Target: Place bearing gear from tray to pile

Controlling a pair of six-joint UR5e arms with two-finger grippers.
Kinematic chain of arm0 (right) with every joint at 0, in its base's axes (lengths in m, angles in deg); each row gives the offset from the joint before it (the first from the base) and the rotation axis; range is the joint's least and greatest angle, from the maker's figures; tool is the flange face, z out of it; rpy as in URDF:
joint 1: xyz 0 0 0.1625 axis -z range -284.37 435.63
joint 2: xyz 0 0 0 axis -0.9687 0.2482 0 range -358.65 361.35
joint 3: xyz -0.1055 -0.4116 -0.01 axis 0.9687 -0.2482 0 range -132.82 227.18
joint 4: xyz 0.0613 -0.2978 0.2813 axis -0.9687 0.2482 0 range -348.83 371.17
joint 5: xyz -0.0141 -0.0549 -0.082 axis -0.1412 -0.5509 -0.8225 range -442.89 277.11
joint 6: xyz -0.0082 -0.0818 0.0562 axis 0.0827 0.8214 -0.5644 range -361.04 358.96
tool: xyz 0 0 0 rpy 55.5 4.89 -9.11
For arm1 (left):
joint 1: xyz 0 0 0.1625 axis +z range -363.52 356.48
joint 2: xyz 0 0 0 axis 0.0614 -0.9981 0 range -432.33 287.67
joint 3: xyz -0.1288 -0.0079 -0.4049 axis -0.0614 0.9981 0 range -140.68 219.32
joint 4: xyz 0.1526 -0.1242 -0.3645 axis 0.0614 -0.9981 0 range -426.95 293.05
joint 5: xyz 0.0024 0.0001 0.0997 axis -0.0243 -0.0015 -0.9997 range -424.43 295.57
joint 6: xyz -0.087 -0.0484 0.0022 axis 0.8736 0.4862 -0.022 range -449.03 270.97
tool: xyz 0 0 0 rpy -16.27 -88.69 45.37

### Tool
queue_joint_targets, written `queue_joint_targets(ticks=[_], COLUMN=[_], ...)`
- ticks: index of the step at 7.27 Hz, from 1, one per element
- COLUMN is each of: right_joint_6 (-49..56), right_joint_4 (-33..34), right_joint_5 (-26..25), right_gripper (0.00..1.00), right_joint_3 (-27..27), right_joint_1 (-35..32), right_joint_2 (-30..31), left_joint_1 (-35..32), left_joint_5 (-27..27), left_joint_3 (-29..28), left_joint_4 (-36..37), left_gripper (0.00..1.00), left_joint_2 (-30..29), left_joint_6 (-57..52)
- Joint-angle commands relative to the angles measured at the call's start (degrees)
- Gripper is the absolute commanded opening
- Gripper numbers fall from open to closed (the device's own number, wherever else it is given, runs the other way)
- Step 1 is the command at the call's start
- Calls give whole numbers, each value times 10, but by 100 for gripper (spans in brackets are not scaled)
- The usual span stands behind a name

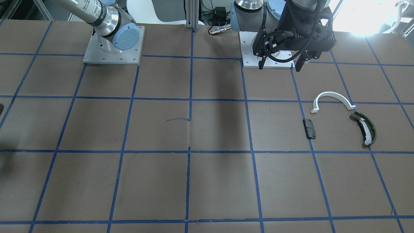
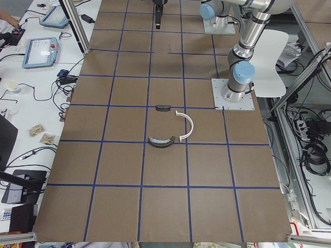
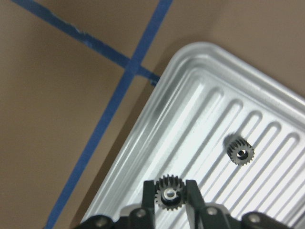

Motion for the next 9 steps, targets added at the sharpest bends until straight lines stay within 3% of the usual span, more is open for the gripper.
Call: queue_joint_targets(ticks=[1,3,6,8,9], right_joint_6=[-121,-324,-706,-918,-970], right_joint_4=[-46,-128,-118,19,72], right_joint_5=[0,15,37,39,40], right_gripper=[11,11,11,12,12], right_joint_3=[0,-1,8,28,31], right_joint_1=[-85,-241,-501,-618,-660], right_joint_2=[69,130,135,75,35], left_joint_1=[0,0,1,1,1], left_joint_5=[0,1,1,1,1], left_joint_3=[0,-1,-1,-1,-1], left_joint_4=[0,0,0,0,0], left_gripper=[100,100,100,100,100], left_joint_2=[-1,-2,-2,-2,-2], left_joint_6=[0,0,0,0,0])
